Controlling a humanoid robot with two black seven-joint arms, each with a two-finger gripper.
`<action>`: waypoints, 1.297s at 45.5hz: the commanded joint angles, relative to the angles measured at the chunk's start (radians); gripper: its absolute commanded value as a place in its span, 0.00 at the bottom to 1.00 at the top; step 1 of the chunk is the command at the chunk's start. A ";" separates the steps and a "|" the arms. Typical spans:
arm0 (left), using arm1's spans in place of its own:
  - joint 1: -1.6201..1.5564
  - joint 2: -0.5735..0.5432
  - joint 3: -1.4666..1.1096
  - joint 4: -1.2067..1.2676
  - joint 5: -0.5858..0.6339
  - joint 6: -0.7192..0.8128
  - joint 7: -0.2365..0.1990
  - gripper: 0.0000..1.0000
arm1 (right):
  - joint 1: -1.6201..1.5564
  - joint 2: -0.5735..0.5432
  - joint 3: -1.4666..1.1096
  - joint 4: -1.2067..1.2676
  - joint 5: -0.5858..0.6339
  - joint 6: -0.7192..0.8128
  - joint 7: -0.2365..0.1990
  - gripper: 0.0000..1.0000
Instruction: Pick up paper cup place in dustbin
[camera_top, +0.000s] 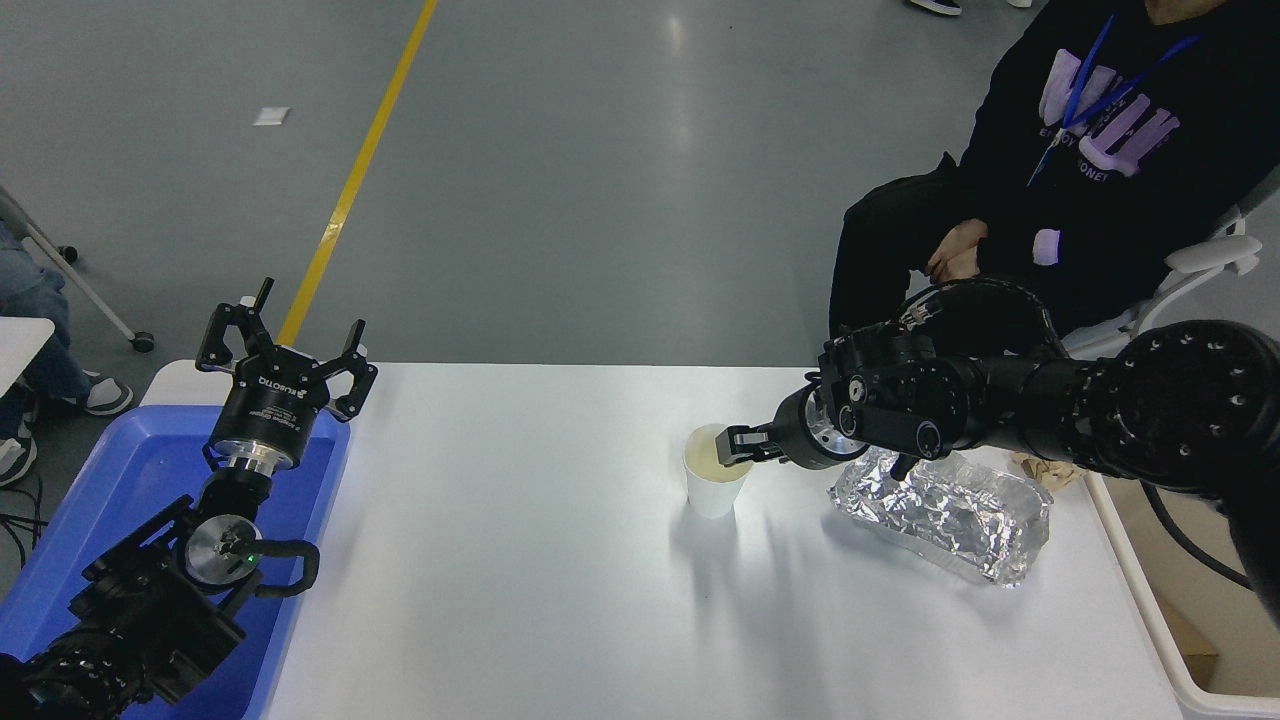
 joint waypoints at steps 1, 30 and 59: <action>0.000 0.000 0.000 0.000 0.000 0.000 0.000 0.98 | -0.012 0.000 0.005 -0.002 0.022 0.000 0.000 0.53; 0.000 0.000 0.000 0.000 0.000 0.000 0.000 0.98 | -0.003 0.000 0.009 0.011 0.064 0.018 0.001 0.00; 0.000 0.000 0.000 -0.001 0.000 -0.001 0.000 0.98 | 0.472 -0.277 -0.035 0.255 0.133 0.455 0.008 0.00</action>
